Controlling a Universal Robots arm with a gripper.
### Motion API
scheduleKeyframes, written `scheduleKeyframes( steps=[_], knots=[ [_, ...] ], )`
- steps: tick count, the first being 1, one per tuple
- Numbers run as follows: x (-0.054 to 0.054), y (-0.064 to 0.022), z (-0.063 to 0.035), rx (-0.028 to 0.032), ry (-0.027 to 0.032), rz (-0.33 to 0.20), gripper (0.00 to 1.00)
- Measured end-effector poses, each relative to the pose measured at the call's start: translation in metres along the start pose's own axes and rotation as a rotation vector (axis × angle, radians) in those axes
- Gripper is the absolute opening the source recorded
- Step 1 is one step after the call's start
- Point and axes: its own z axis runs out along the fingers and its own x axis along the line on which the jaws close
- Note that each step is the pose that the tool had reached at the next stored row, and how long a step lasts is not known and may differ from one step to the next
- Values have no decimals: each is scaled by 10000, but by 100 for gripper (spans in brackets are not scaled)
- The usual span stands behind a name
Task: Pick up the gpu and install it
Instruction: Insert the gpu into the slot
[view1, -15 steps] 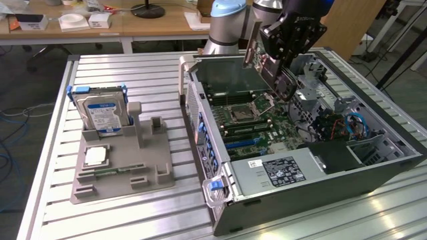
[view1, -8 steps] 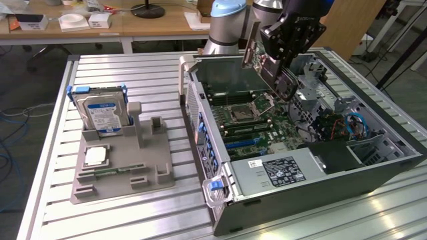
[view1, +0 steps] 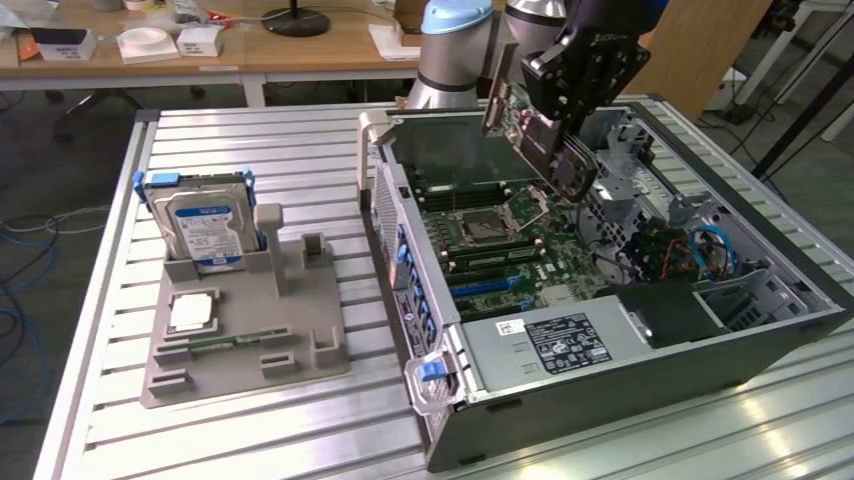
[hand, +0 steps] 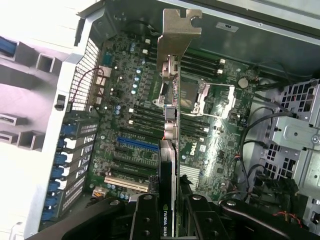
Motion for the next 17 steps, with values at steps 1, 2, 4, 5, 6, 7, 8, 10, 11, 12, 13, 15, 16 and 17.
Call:
scheduleKeyframes(
  steps=[1,2,4,5,6,7,8,10,11,12,13,15,16,17],
  knots=[
    [0,0,0,-1,2,-43,26],
    [0,0,0,-1,3,-86,26],
    [0,0,0,-3,7,-171,26],
    [0,0,0,-4,8,-213,26],
    [0,0,0,-5,10,-257,26],
    [0,0,0,-6,12,-303,26],
    [0,0,0,-7,14,-347,26],
    [0,0,0,-9,18,-438,26],
    [0,0,0,-9,19,-485,26],
    [0,0,0,-10,22,-533,26],
    [0,0,0,-11,24,-585,26],
    [0,0,0,-13,28,-692,26],
    [0,0,0,-14,30,-743,26],
    [0,0,0,-15,32,-793,26]
  ],
)
